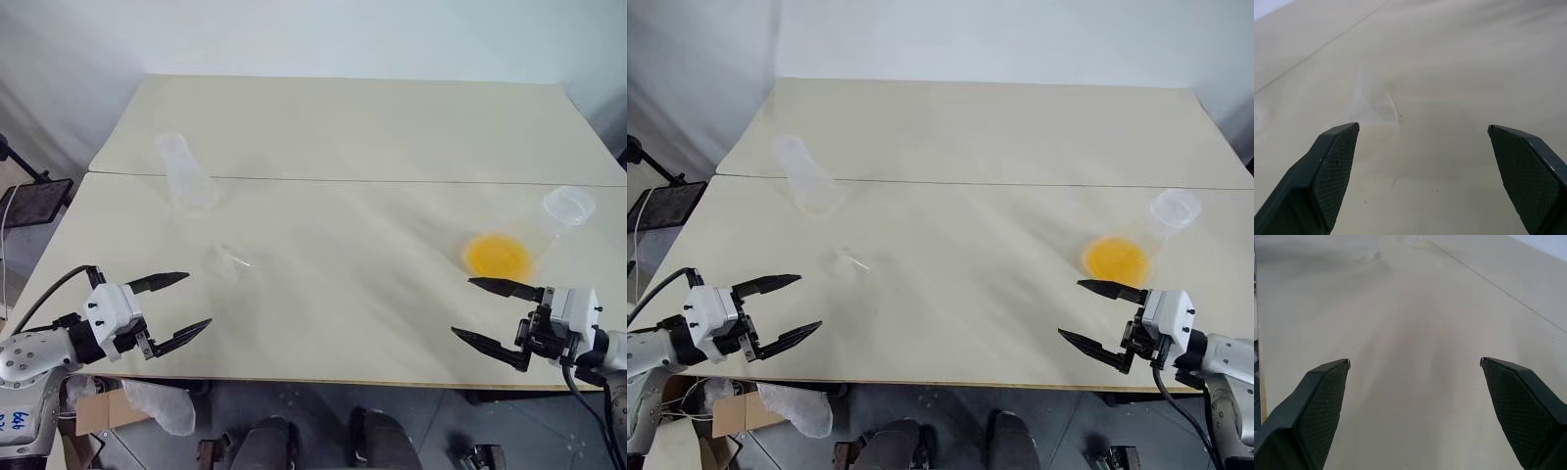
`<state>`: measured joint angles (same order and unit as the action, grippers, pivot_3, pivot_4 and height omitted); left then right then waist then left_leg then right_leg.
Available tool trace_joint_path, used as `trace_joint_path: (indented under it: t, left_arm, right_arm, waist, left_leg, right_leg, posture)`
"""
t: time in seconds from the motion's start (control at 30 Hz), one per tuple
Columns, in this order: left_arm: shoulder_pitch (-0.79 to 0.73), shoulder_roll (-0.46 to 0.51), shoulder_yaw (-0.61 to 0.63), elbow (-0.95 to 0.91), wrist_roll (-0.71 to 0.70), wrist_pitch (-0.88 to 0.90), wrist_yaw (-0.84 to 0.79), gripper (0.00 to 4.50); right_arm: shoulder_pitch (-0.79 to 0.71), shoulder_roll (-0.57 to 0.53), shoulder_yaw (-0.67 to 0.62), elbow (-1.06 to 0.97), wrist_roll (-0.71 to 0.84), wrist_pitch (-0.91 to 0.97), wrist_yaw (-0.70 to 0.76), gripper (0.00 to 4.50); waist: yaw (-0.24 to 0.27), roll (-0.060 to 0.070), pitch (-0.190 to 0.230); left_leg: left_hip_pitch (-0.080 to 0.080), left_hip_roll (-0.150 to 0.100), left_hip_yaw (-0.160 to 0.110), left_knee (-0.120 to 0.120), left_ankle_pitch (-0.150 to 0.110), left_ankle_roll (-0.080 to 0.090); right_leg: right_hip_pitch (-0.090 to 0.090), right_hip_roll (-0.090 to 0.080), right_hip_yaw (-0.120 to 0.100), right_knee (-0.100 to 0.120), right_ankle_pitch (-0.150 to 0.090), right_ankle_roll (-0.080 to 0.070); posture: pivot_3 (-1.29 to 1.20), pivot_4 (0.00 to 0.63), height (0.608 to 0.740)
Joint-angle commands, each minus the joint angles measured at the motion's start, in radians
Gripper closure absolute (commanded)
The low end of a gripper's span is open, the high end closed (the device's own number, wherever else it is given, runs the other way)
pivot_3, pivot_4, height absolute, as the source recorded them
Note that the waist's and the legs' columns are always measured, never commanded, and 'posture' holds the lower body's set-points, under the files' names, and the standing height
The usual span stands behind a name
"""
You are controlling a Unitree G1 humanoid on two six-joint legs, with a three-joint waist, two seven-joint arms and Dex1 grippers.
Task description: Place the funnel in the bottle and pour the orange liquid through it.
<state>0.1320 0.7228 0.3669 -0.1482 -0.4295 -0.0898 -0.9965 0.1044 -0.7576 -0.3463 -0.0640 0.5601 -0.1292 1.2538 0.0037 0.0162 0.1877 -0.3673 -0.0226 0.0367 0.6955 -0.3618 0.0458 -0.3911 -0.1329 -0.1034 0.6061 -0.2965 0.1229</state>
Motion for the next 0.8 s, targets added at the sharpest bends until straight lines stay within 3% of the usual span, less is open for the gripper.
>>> trace_joint_path:
  t: [0.03,0.27,0.43,0.67,0.8]
  left_arm:
    - [0.001,-0.002,0.019,-0.043,-0.008,-0.006,0.021,0.0]
    - [0.065,-0.034,0.075,-0.08,-0.127,0.127,0.059,0.0]
    - [0.107,-0.07,0.163,0.003,-0.116,0.132,0.124,0.0]
    - [0.189,-0.249,0.349,0.109,-0.143,0.126,0.338,0.0]
    - [0.218,-0.295,0.357,0.058,-0.181,0.175,0.383,0.0]
  right_arm:
    - [-0.018,0.004,-0.013,0.005,0.008,-0.011,0.0,0.03]
    - [-0.073,0.05,0.035,-0.036,0.022,0.04,-0.06,0.03]
    - [-0.153,0.114,0.088,-0.113,0.044,0.156,-0.188,0.03]
    - [-0.272,0.226,0.161,-0.196,0.014,0.257,-0.384,0.03]
    - [-0.283,0.239,0.175,-0.196,-0.002,0.253,-0.402,0.03]
  waist:
    - [0.0,0.0,0.0]
    - [-0.005,0.0,0.0]
    - [-0.005,0.0,0.0]
    - [-0.005,0.0,0.0]
    - [0.009,-0.002,0.0]
  left_leg:
    - [0.0,0.0,0.0,0.001,0.0,0.0]
    - [0.0,0.0,0.0,0.001,0.0,0.0]
    - [0.0,0.001,0.0,0.001,0.0,-0.001]
    - [-0.001,0.001,0.0,0.0,-0.001,-0.001]
    - [-0.001,0.0,-0.002,0.0,-0.002,-0.001]
  right_leg:
    - [0.0,0.0,0.0,0.0,0.0,0.0]
    - [0.0,0.0,0.0,0.001,0.0,0.0]
    - [-0.001,0.0,0.0,0.001,0.0,-0.001]
    - [-0.001,0.0,0.0,0.001,0.0,0.0]
    - [-0.002,0.0,-0.001,0.002,0.0,0.0]
  posture:
    - [0.0,0.15,0.74]
    - [0.0,0.15,0.74]
    - [0.0,0.15,0.74]
    - [0.0,0.15,0.74]
    - [0.0,0.15,0.74]
